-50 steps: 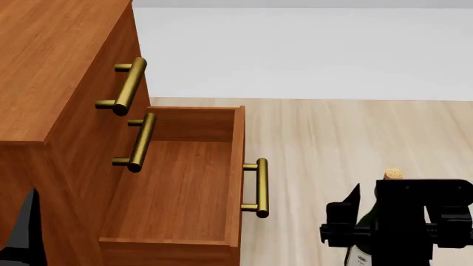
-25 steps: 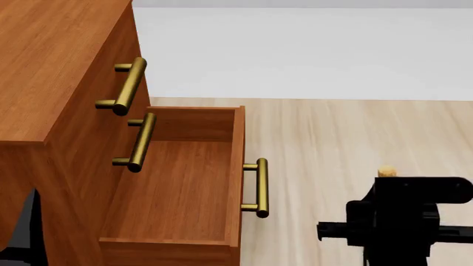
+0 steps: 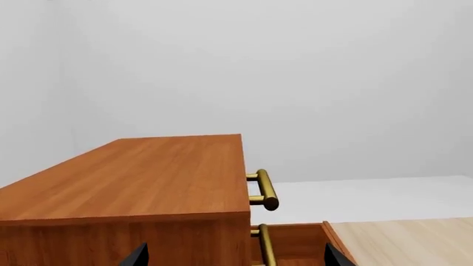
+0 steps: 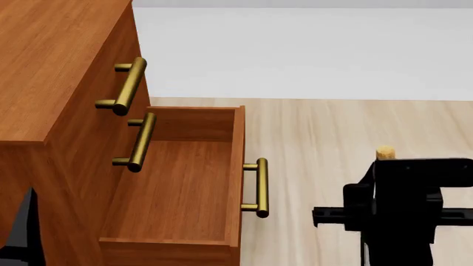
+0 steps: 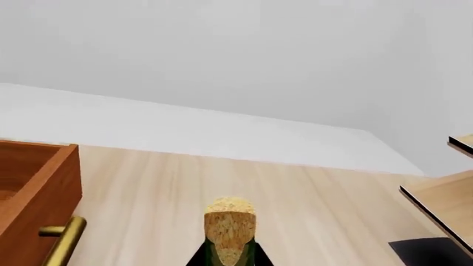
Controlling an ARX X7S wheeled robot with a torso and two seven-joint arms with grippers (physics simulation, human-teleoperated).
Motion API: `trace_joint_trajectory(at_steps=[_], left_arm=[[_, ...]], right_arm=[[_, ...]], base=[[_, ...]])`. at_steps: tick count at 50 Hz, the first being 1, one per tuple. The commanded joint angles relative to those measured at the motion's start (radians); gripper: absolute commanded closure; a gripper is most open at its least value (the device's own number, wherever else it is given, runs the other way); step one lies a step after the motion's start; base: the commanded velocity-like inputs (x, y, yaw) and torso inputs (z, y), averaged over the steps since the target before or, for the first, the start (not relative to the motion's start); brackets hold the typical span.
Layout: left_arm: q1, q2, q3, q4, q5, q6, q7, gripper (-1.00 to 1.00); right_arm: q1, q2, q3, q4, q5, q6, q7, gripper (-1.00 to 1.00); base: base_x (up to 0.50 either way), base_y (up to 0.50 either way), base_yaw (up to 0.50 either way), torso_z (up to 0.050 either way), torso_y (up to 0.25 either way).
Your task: Put the wine bottle in the bottom drawer of the cabinet.
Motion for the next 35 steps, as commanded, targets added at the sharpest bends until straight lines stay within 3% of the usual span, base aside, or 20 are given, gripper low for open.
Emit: trace_joint_trajectory(at_steps=[1, 35], left_arm=[[0.006, -0.001, -0.006, -0.003, -0.001, -0.001, 0.002, -1.00], [0.017, -0.027, -0.026, 0.006, -0.001, 0.002, 0.008, -1.00]], right_arm=[[0.050, 0.026, 0.016, -0.094, -0.012, 0.056, 0.028, 1.00], [0.351, 0.019, 0.056, -0.270, 0.157, 0.304, 0.082, 1.00]], base=[[0.00, 0.00, 0.00, 0.000, 0.000], [0.00, 0.00, 0.00, 0.000, 0.001]])
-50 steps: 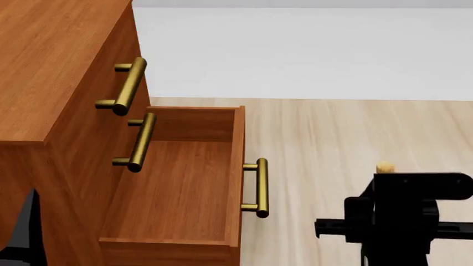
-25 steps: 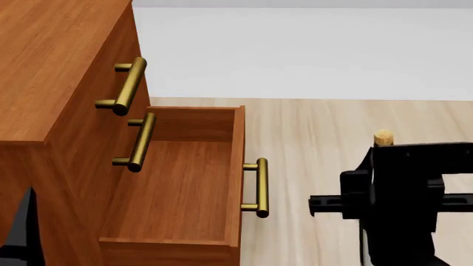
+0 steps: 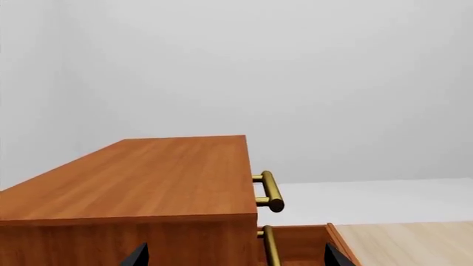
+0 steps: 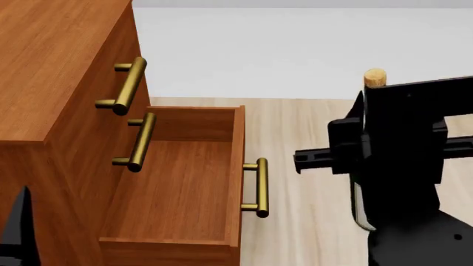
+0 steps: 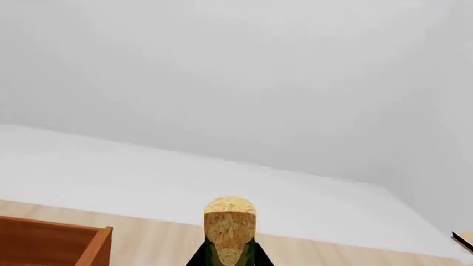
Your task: Put the wine bottle in the bottom drawer of the cabinet.
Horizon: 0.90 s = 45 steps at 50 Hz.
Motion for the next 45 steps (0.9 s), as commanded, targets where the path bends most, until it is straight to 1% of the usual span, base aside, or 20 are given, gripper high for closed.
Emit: trace_joint_trajectory(at_steps=[1, 10, 18, 21, 23, 25, 26, 27, 28, 30, 33, 35, 37, 38, 43, 45], left_arm=[[0.004, -0.008, -0.006, 0.006, 0.002, -0.002, 0.000, -1.00], [0.004, -0.010, -0.010, 0.012, 0.000, -0.007, 0.000, -1.00], [-0.017, -0.038, -0.022, 0.037, -0.021, -0.017, -0.001, -1.00], [-0.034, -0.056, -0.030, 0.053, -0.041, -0.035, -0.025, -1.00], [-0.051, -0.083, -0.038, 0.069, -0.059, -0.034, -0.034, -1.00], [-0.098, -0.117, -0.020, 0.075, -0.081, -0.025, -0.047, -1.00], [-0.114, -0.116, 0.000, 0.075, -0.080, -0.019, -0.050, -1.00], [-0.175, -0.152, 0.042, 0.076, -0.086, 0.005, -0.052, -1.00], [-0.235, -0.163, 0.100, 0.076, -0.085, 0.023, -0.057, -1.00], [-0.398, -0.175, 0.271, 0.076, -0.078, 0.068, -0.063, -1.00], [-0.742, -0.147, 0.657, 0.076, -0.054, 0.156, -0.104, -1.00], [-0.935, -0.134, 0.873, 0.076, -0.041, 0.209, -0.105, -1.00], [-1.085, -0.116, 1.051, 0.076, -0.025, 0.254, -0.105, -1.00], [-1.116, -0.109, 1.089, 0.076, -0.017, 0.259, -0.105, -1.00], [-1.117, -0.089, 1.115, 0.076, 0.003, 0.267, -0.105, -1.00], [-1.118, -0.063, 1.145, 0.076, 0.018, 0.297, -0.105, -1.00]], right_arm=[[0.118, -0.014, 0.019, -0.054, 0.029, 0.089, 0.016, 1.00], [0.208, -0.045, 0.018, -0.058, 0.061, 0.146, 0.026, 1.00], [0.250, -0.063, 0.011, -0.051, 0.066, 0.169, 0.025, 1.00], [0.267, -0.071, 0.010, -0.048, 0.071, 0.179, 0.026, 1.00], [0.277, -0.076, 0.006, -0.044, 0.070, 0.185, 0.023, 1.00], [0.290, -0.081, 0.004, -0.041, 0.073, 0.193, 0.023, 1.00], [0.290, -0.081, 0.004, -0.041, 0.073, 0.193, 0.024, 1.00], [0.297, -0.084, 0.002, -0.037, 0.070, 0.194, 0.019, 1.00], [0.299, -0.086, 0.001, -0.035, 0.068, 0.194, 0.018, 1.00], [0.308, -0.090, -0.001, -0.034, 0.071, 0.201, 0.020, 1.00], [0.319, -0.096, -0.004, -0.031, 0.071, 0.206, 0.018, 1.00], [0.324, -0.098, -0.007, -0.027, 0.068, 0.208, 0.014, 1.00], [0.326, -0.100, -0.009, -0.025, 0.067, 0.209, 0.013, 1.00], [0.327, -0.100, -0.011, -0.023, 0.065, 0.209, 0.011, 1.00], [0.333, -0.104, -0.014, -0.023, 0.068, 0.215, 0.013, 1.00], [0.336, -0.106, -0.016, -0.022, 0.066, 0.217, 0.012, 1.00]], base=[[0.00, 0.00, 0.00, 0.000, 0.000], [0.00, 0.00, 0.00, 0.000, 0.000], [0.00, 0.00, 0.00, 0.000, 0.001], [0.00, 0.00, 0.00, 0.000, 0.000], [0.00, 0.00, 0.00, 0.000, 0.000], [0.00, 0.00, 0.00, 0.000, 0.000], [0.00, 0.00, 0.00, 0.000, 0.000], [0.00, 0.00, 0.00, 0.000, 0.000], [0.00, 0.00, 0.00, 0.000, 0.000], [0.00, 0.00, 0.00, 0.000, 0.005], [0.00, 0.00, 0.00, 0.000, 0.000], [0.00, 0.00, 0.00, 0.000, 0.000], [0.00, 0.00, 0.00, 0.000, 0.000], [0.00, 0.00, 0.00, 0.000, 0.000], [0.00, 0.00, 0.00, 0.000, 0.000], [0.00, 0.00, 0.00, 0.000, 0.005]])
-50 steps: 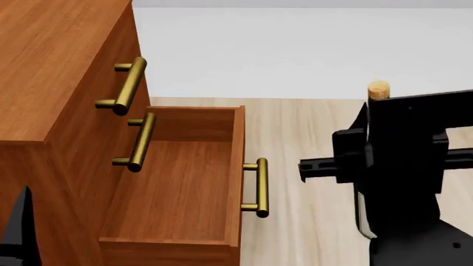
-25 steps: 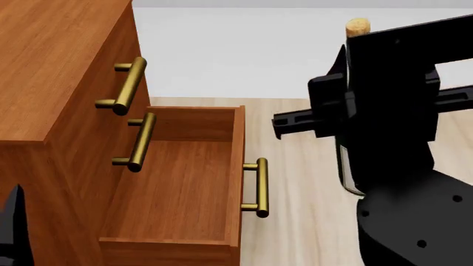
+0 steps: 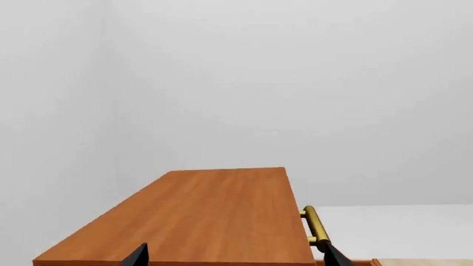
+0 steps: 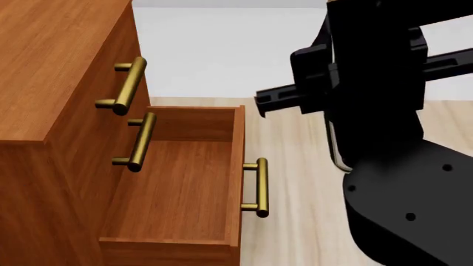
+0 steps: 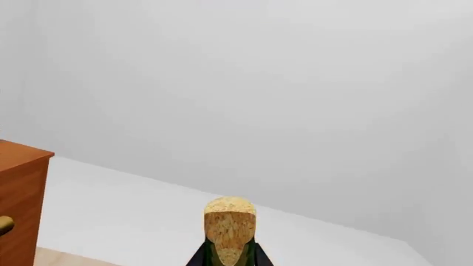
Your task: Put the wine bottle in the bottom drawer of the cabinet.
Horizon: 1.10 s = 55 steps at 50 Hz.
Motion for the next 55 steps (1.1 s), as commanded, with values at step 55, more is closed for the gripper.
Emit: trace_joint_trajectory(at_steps=[55], left_arm=[[-0.310, 0.044, 0.502, 0.005, 0.148, 0.152, -0.019, -1.00]], right_arm=[[0.147, -0.075, -0.002, 0.021, 0.012, 0.065, -0.009, 1.00]], base=[[0.00, 0.00, 0.00, 0.000, -0.099]])
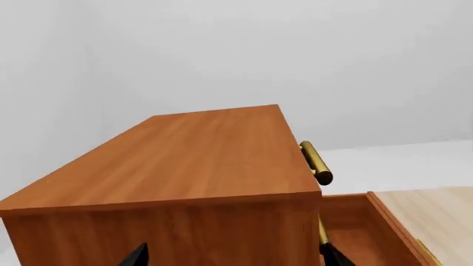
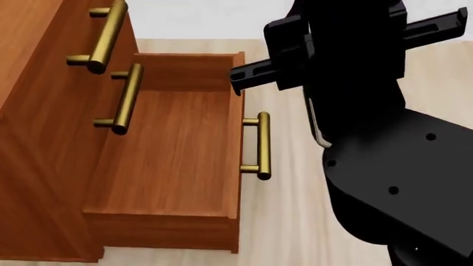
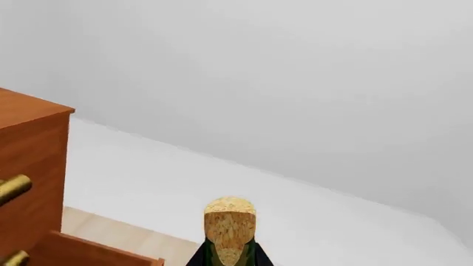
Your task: Put the wine bottle in the bottom drawer of the cabinet.
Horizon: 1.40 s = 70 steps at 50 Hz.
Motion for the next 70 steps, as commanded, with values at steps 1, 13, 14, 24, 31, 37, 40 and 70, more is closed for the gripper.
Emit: trace_joint_trajectory(at_steps=[1, 13, 14, 24, 31, 37, 40, 70], left_arm=[[-0.001, 0.001, 0.006, 0.000, 0.009, 0.013, 0.000, -1.00], [-0.001, 0.007, 0.010, 0.000, 0.014, 0.016, 0.000, -1.00], [-0.001, 0.008, 0.011, 0.000, 0.014, 0.017, 0.000, -1.00], [-0.001, 0.013, 0.019, 0.000, 0.020, 0.019, 0.000, -1.00], [-0.001, 0.015, 0.019, 0.000, 0.020, 0.023, 0.000, -1.00], [-0.001, 0.013, 0.022, 0.000, 0.019, 0.023, 0.000, -1.00], [-0.001, 0.022, 0.019, 0.000, 0.008, 0.022, 0.000, -1.00], [-0.001, -0.010, 0.056, 0.000, 0.050, 0.038, 0.000, -1.00]], right_arm=[[0.054, -0.013, 0.018, -0.003, -0.003, 0.029, 0.002, 1.00], [0.175, -0.051, 0.026, 0.028, 0.046, 0.089, -0.005, 1.00], [0.178, -0.056, 0.032, 0.035, 0.056, 0.085, -0.012, 1.00], [0.194, -0.099, 0.045, 0.076, 0.084, 0.068, -0.034, 1.00], [0.184, -0.141, 0.075, 0.120, 0.122, 0.036, -0.044, 1.00], [0.207, -0.178, 0.058, 0.154, 0.117, 0.051, -0.016, 1.00], [0.229, -0.209, 0.048, 0.185, 0.122, 0.069, 0.008, 1.00], [0.289, -0.433, 0.080, 0.539, 0.163, 0.019, 0.050, 1.00]], base=[[0.00, 0.00, 0.00, 0.000, 0.000], [0.00, 0.00, 0.00, 0.000, 0.000], [0.00, 0.00, 0.00, 0.000, 0.000], [0.00, 0.00, 0.00, 0.000, 0.000], [0.00, 0.00, 0.00, 0.000, 0.000], [0.00, 0.00, 0.00, 0.000, 0.000], [0.00, 0.00, 0.00, 0.000, 0.005], [0.00, 0.00, 0.00, 0.000, 0.000]])
